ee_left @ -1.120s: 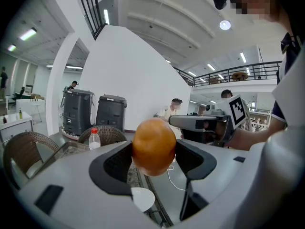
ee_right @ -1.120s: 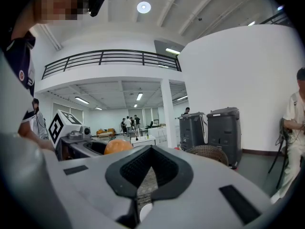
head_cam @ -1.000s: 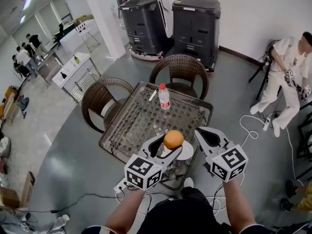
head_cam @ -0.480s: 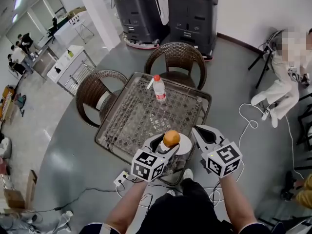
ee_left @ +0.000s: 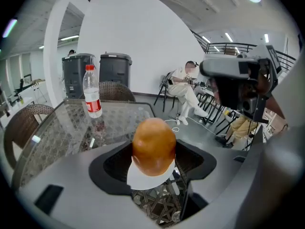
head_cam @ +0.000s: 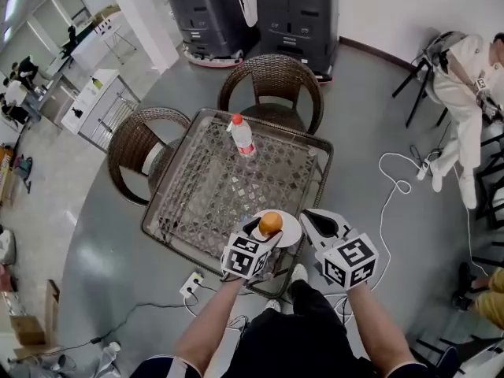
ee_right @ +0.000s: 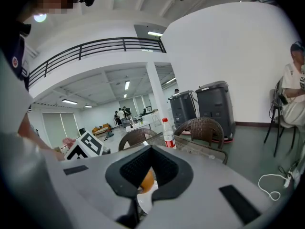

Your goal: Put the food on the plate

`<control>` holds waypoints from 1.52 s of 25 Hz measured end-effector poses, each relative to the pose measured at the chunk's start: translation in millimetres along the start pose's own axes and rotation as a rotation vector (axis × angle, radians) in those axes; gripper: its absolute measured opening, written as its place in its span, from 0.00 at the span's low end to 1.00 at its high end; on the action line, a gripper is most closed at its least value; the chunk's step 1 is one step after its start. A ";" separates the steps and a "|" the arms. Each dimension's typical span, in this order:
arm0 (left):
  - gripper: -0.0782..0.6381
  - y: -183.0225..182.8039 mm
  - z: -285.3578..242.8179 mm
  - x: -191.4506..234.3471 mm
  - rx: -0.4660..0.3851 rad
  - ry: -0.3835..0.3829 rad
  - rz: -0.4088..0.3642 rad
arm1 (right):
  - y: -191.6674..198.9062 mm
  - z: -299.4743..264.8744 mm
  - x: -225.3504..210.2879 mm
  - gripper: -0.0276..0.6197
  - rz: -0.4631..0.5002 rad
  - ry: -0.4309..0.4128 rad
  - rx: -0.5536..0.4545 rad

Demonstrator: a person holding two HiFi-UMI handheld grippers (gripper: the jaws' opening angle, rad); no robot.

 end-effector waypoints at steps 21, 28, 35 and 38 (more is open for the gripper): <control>0.52 35.3 -73.2 10.9 0.214 -0.026 0.018 | 30.6 14.0 -20.9 0.05 -0.047 0.027 0.078; 0.52 35.3 -78.7 11.8 0.191 -0.022 0.073 | 35.8 20.2 -24.5 0.05 -0.057 0.037 0.082; 0.52 37.3 -84.0 17.0 0.145 -0.042 0.085 | 42.7 19.4 -23.2 0.05 -0.058 0.037 0.086; 0.52 37.7 -84.1 18.5 0.119 -0.050 0.093 | 44.8 20.2 -24.3 0.05 -0.059 0.037 0.090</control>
Point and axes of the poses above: the fingertips, and each gripper's own axes: z backward along the fingers, x to its left, y out of its underside, the point moved 6 cm from there along z, backward along the fingers, and after that the axes turned 9 degrees about z, right-handed, at the moved point
